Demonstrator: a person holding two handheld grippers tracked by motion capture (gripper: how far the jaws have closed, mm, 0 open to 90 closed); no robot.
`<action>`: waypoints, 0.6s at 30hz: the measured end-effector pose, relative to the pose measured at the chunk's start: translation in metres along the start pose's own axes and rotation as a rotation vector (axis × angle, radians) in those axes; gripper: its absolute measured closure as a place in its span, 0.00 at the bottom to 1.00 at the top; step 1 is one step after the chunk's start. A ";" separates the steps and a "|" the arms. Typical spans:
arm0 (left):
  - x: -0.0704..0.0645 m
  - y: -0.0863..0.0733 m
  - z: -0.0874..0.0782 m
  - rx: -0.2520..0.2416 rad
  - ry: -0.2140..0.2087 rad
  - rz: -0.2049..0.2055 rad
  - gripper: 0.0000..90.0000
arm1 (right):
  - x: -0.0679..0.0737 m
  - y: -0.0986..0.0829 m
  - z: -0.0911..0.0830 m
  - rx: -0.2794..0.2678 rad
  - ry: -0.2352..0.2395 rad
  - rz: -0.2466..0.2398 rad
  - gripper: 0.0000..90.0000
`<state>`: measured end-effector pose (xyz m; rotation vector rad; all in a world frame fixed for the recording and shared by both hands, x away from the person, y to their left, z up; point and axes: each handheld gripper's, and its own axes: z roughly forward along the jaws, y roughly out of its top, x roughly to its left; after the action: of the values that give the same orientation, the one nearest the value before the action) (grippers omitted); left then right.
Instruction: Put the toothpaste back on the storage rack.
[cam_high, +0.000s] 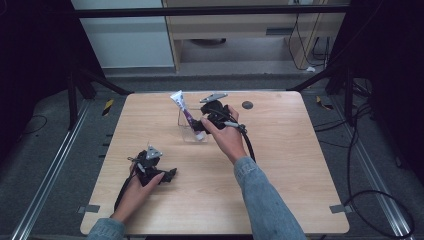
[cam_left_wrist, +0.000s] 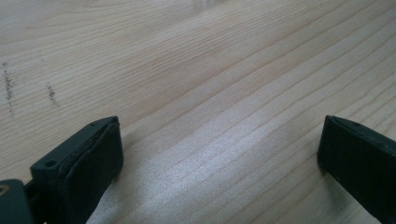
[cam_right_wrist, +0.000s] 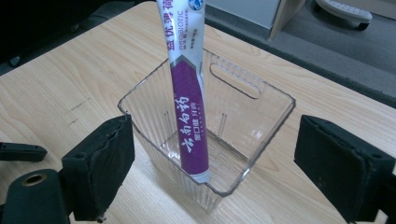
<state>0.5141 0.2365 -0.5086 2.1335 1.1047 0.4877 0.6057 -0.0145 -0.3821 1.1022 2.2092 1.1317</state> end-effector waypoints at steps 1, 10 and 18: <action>0.000 0.000 0.000 0.001 0.000 0.000 0.00 | -0.001 -0.001 -0.001 -0.002 -0.003 0.001 0.13; 0.000 0.000 0.000 0.002 0.000 0.002 0.00 | -0.009 -0.011 -0.012 -0.018 -0.026 0.005 0.12; 0.000 0.000 0.000 0.002 0.000 0.002 0.00 | -0.016 -0.020 -0.020 -0.021 -0.036 0.003 0.12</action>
<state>0.5142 0.2367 -0.5085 2.1369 1.1032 0.4874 0.5930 -0.0444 -0.3866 1.1089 2.1646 1.1245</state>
